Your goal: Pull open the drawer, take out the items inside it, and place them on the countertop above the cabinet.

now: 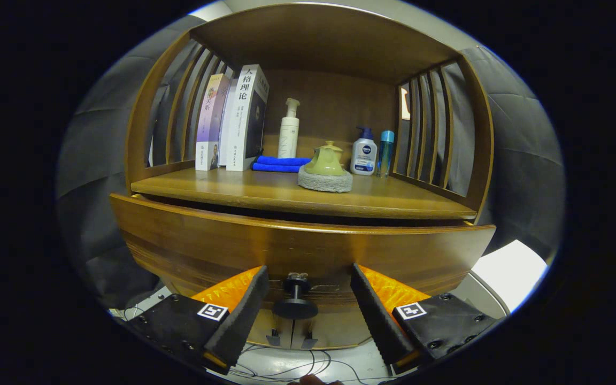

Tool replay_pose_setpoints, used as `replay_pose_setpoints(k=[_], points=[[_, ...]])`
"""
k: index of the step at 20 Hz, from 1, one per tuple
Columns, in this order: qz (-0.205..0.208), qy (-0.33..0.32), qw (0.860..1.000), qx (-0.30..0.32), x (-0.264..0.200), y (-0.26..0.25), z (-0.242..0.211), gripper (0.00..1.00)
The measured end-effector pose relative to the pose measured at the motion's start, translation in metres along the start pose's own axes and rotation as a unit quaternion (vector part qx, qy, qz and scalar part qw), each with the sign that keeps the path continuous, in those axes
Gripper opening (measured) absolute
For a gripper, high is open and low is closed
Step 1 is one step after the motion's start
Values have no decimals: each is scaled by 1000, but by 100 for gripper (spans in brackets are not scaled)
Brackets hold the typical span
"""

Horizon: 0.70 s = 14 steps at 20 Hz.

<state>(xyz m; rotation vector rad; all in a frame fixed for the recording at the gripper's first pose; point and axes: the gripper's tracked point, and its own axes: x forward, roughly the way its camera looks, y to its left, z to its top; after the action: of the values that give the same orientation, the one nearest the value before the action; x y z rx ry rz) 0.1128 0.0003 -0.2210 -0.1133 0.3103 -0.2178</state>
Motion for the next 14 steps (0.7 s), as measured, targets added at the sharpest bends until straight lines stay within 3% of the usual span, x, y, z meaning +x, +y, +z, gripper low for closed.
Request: replay_pose_setpoints(k=[8,14], points=[[7,14,1000,3,27,12,1,98],[9,15,999,-38,25,19,-3,99]])
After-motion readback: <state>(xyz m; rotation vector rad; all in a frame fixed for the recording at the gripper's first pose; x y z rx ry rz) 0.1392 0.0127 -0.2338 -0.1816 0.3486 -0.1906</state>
